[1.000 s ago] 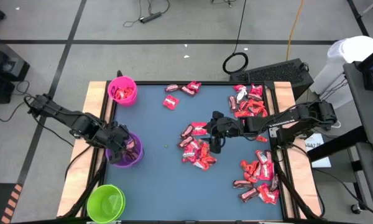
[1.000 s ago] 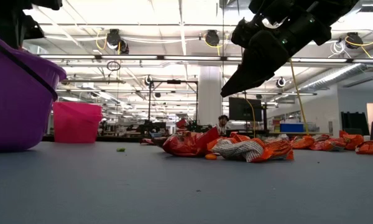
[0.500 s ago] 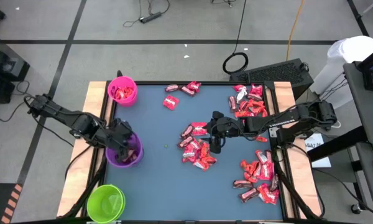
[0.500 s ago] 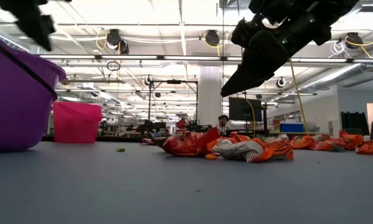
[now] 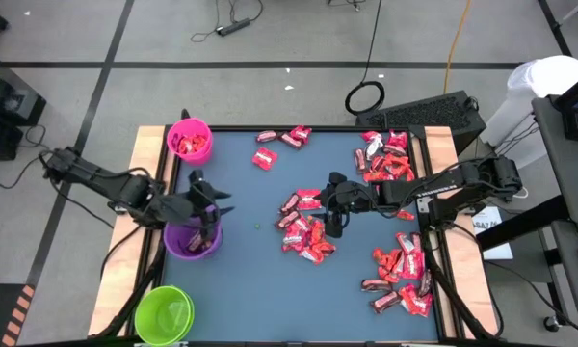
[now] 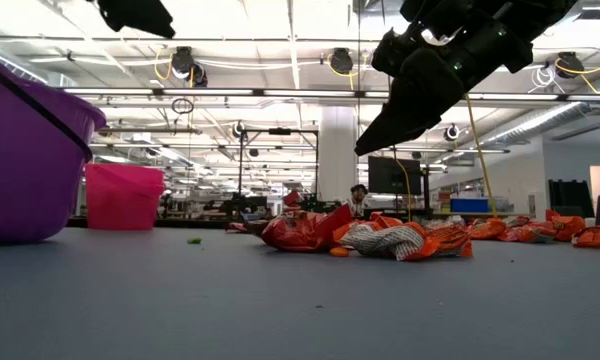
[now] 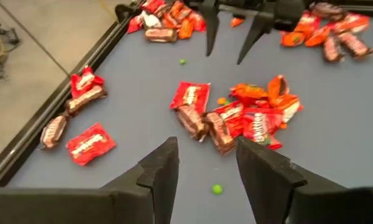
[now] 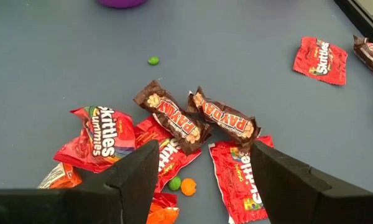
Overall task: Organize candy in baskets
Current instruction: Put the brown chocolate into the violet bucket
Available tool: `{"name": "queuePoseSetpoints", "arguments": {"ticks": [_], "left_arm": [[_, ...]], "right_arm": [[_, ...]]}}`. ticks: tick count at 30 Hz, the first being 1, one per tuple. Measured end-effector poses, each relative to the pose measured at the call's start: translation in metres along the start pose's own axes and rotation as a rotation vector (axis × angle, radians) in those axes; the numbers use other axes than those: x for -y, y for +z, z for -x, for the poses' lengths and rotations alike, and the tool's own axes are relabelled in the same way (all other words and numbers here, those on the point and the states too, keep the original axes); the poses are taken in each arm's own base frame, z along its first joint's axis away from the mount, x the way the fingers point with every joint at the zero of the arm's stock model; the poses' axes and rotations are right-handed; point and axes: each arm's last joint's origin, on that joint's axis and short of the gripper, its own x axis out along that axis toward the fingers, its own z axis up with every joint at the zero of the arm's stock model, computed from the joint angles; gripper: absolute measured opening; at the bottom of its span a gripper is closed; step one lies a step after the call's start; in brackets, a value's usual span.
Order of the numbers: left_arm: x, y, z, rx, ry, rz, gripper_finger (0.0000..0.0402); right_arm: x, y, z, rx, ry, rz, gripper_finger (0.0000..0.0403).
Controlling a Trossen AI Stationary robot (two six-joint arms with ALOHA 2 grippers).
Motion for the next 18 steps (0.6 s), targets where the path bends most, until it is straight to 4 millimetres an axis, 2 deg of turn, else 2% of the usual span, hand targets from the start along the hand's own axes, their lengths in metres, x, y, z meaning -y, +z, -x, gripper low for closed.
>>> {"name": "queuePoseSetpoints", "arguments": {"ticks": [3, 11, 18], "left_arm": [[-0.002, 0.001, -0.014, -0.047, 0.005, 0.014, 0.019], [-0.014, 0.005, -0.067, -0.155, 0.078, 0.047, 0.0282], [-0.018, 0.007, -0.119, -0.152, 0.133, 0.036, 0.0296]], "right_arm": [[0.0, 0.0, 0.0, 0.0, 0.0, 0.0, 0.024], [0.0, 0.0, 0.0, 0.0, 0.0, 0.0, 0.024], [0.0, 0.0, 0.0, 0.0, 0.0, 0.001, 0.024]]}}
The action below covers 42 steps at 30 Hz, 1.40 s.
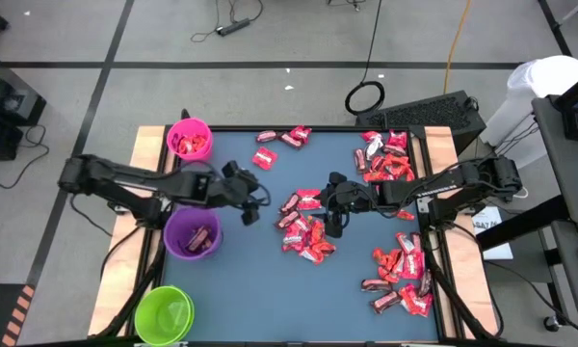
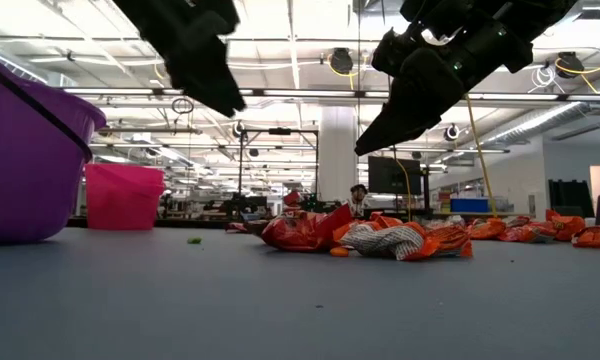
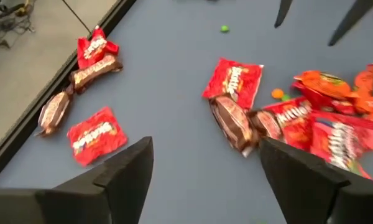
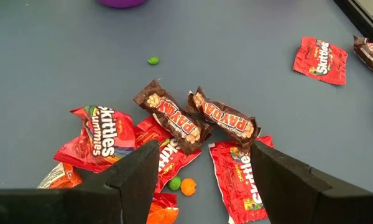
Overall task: Organize candy in baskets
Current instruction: Put the brown chocolate into the violet bucket
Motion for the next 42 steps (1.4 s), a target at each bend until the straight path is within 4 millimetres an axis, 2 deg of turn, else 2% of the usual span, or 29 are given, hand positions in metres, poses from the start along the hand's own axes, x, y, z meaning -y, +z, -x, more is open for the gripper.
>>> {"name": "queuePoseSetpoints", "arguments": {"ticks": [10, 17, 22, 29, 32, 36, 42], "left_arm": [[0.015, -0.004, -0.062, -0.023, -0.036, -0.072, 0.0297], [0.021, -0.014, -0.095, -0.044, -0.048, -0.071, 0.0297], [0.018, -0.019, -0.116, -0.049, -0.028, -0.053, 0.0297], [0.016, -0.029, -0.132, -0.106, -0.084, -0.045, 0.0297], [0.018, -0.031, -0.134, -0.123, -0.166, -0.08, 0.0296], [0.017, -0.03, -0.134, -0.116, -0.167, -0.085, 0.0296], [0.017, -0.032, -0.137, -0.13, -0.164, -0.092, 0.0262]], "right_arm": [[0.0, 0.0, 0.0, 0.0, 0.0, 0.0, 0.024], [0.0, 0.0, 0.0, 0.0, 0.0, 0.0, 0.024], [0.0, 0.0, 0.0, 0.001, 0.0, -0.001, 0.024], [0.0, 0.0, 0.0, 0.002, 0.0, -0.001, 0.024], [0.0, 0.0, 0.0, 0.002, 0.0, 0.001, 0.024], [0.0, 0.0, 0.0, 0.001, 0.0, 0.001, 0.024], [0.0, 0.0, 0.0, 0.001, 0.0, 0.002, 0.024]]}}
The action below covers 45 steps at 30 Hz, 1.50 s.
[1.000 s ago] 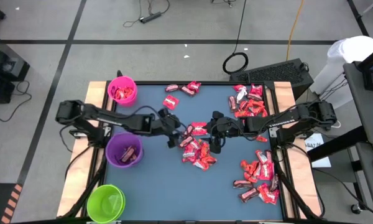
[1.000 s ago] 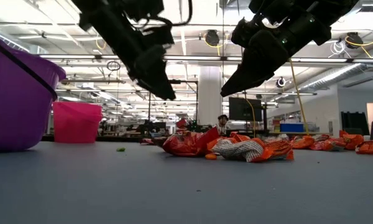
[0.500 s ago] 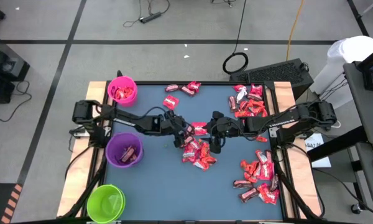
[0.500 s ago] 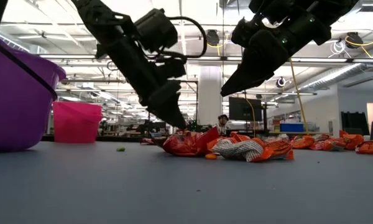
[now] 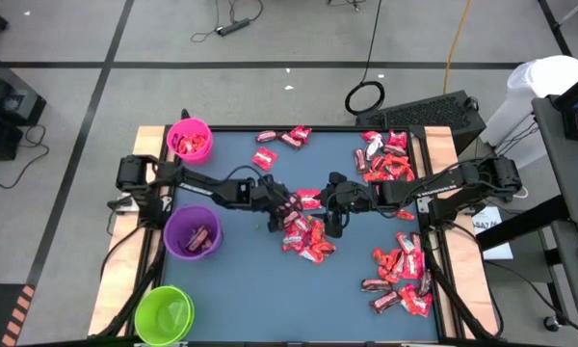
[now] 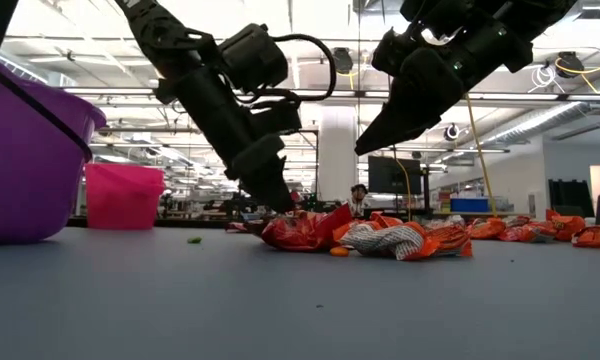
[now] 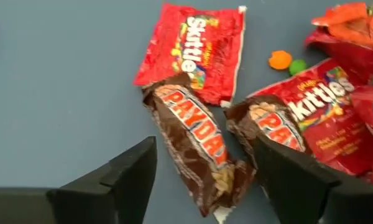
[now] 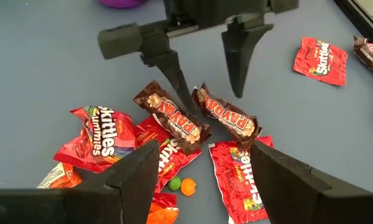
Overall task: Organize candy in baskets
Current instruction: Put the brown chocolate into the violet bucket
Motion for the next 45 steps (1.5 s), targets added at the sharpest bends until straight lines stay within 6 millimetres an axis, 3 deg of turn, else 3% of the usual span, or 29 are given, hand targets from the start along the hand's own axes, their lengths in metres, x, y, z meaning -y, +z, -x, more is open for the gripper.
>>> {"name": "queuePoseSetpoints", "arguments": {"ticks": [16, 22, 31, 39, 45], "left_arm": [[-0.008, -0.003, -0.009, -0.015, 0.014, -0.009, 0.0086], [-0.007, 0.001, 0.001, -0.002, 0.011, -0.01, 0.0049], [0.002, 0.01, 0.05, -0.005, -0.02, -0.04, 0.0051], [0.02, 0.014, 0.108, 0.058, -0.09, -0.037, 0.0052], [0.027, 0.005, 0.154, 0.05, -0.138, 0.008, 0.0052]], "right_arm": [[0.0, 0.0, 0.0, -0.002, 0.0, 0.001, 0.024], [0.0, 0.0, 0.0, -0.002, 0.0, 0.001, 0.024], [0.0, 0.0, 0.0, -0.004, 0.0, 0.001, 0.024], [0.0, 0.0, 0.0, -0.004, 0.0, 0.001, 0.024], [0.0, 0.0, 0.0, -0.004, 0.0, 0.0, 0.024]]}}
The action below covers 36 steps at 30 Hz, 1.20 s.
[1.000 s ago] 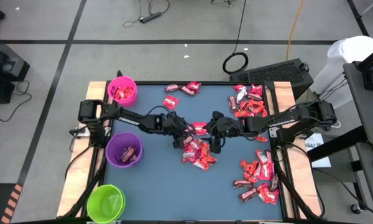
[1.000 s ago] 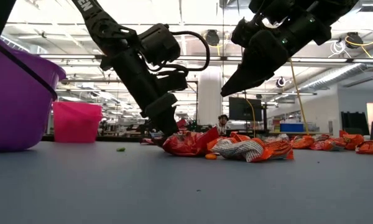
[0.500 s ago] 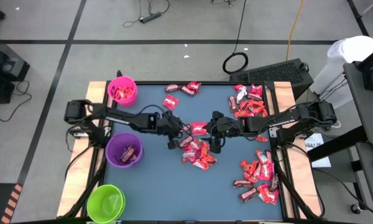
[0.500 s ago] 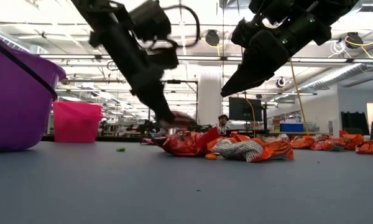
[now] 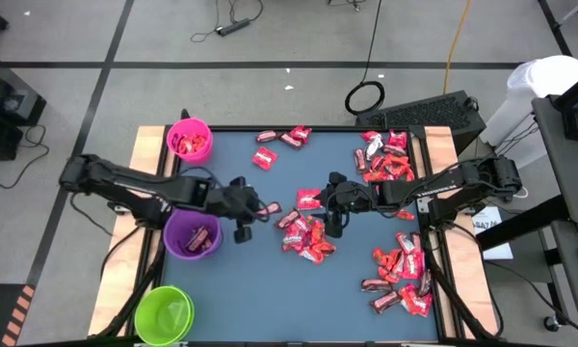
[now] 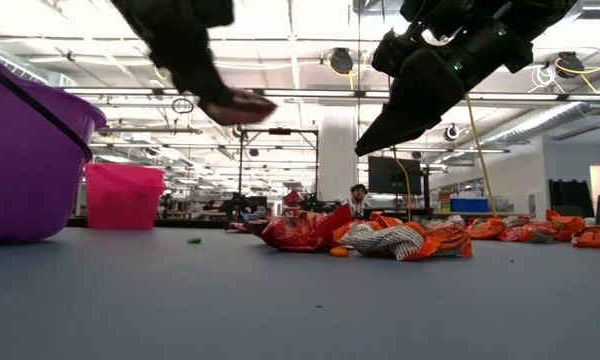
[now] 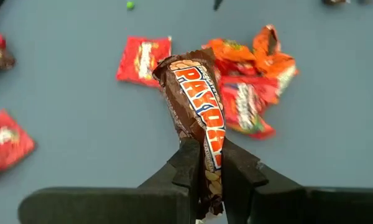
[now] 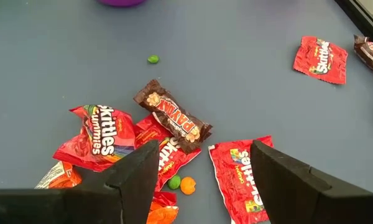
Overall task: Organize candy in baskets
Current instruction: Put the brown chocolate into the violet bucket
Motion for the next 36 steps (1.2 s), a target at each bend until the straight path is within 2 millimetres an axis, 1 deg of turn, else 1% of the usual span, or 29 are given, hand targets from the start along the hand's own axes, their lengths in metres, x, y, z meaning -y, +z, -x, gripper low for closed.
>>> {"name": "queuePoseSetpoints", "arguments": {"ticks": [6, 11, 17, 21, 29, 32, 36], "left_arm": [[0.007, -0.017, 0.041, -0.06, -0.056, 0.035, 0.0052], [0.01, -0.036, 0.071, -0.142, -0.073, 0.039, 0.0052], [0.009, -0.058, 0.095, -0.283, -0.111, 0.195, 0.0052], [0.009, -0.068, 0.104, -0.356, -0.1, 0.281, 0.0052], [0.01, -0.079, 0.112, -0.445, -0.059, 0.33, 0.0052], [0.011, -0.08, 0.111, -0.438, -0.066, 0.32, 0.0052], [0.011, -0.08, 0.108, -0.409, -0.02, 0.308, 0.0052]], "right_arm": [[0.0, 0.0, 0.0, 0.0, 0.0, -0.002, 0.024], [0.0, 0.0, 0.0, 0.001, -0.005, -0.003, 0.024], [0.0, 0.001, 0.0, 0.007, -0.007, -0.004, 0.024], [0.0, 0.001, 0.0, 0.008, -0.007, -0.004, 0.024], [0.0, 0.001, 0.0, 0.008, -0.007, -0.004, 0.024], [0.0, 0.001, 0.0, 0.008, -0.007, -0.004, 0.024], [0.0, 0.001, 0.0, 0.008, -0.007, -0.004, 0.024]]}}
